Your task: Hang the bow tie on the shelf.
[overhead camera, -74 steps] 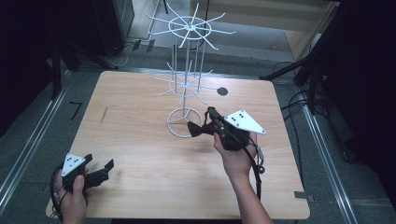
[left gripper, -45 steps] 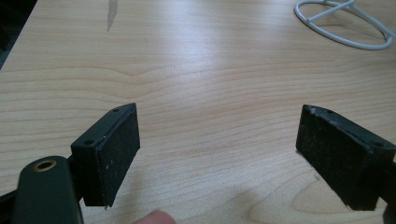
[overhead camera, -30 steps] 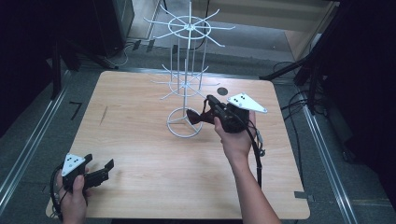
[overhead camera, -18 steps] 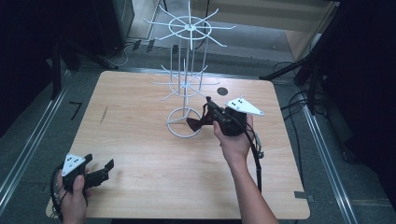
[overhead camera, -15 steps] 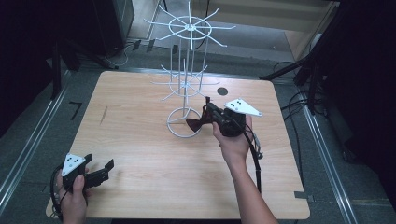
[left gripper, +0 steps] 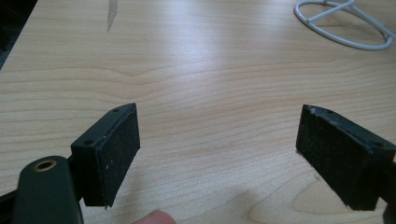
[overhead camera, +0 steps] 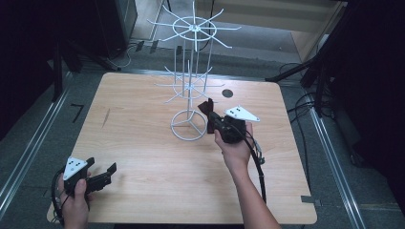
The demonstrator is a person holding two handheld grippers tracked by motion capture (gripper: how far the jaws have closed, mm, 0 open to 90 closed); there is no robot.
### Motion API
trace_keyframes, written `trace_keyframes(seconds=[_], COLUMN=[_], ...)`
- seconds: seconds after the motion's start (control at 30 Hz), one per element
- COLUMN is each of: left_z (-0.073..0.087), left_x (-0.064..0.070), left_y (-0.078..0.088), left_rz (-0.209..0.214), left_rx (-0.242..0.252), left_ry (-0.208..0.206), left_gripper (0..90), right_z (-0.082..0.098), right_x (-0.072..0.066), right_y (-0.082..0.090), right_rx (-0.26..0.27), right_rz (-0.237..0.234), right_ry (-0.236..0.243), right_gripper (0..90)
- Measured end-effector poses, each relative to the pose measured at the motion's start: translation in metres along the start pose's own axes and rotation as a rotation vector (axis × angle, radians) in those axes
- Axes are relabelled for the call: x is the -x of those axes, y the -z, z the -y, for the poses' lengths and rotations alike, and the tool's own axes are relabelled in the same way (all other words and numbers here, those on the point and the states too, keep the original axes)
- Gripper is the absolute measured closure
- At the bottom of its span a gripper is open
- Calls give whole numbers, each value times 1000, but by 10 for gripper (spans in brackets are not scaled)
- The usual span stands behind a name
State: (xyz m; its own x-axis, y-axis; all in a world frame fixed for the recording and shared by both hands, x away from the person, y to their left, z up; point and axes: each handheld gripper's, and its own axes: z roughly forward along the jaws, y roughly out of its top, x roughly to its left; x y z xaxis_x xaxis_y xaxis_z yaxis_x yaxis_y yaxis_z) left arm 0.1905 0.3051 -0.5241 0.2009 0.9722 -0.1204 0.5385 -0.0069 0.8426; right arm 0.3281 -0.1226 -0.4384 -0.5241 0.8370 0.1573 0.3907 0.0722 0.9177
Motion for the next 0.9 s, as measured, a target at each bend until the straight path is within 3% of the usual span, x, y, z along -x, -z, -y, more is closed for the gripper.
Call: trace_keyframes(seconds=[0.43, 0.5, 0.9], left_z=[0, 0, 0], left_x=[0, 0, 0], left_y=[0, 0, 0], left_rz=[1, 1, 1], left_rx=[0, 0, 0], left_ry=[-1, 0, -1], left_gripper=[144, 144, 144], right_z=[16, 17, 17], right_x=[4, 5, 3], right_y=[-12, -11, -2], right_rx=[-51, -46, -21], right_rz=[3, -1, -36], right_ry=[-9, -26, -28], right_gripper=[888, 790, 555])
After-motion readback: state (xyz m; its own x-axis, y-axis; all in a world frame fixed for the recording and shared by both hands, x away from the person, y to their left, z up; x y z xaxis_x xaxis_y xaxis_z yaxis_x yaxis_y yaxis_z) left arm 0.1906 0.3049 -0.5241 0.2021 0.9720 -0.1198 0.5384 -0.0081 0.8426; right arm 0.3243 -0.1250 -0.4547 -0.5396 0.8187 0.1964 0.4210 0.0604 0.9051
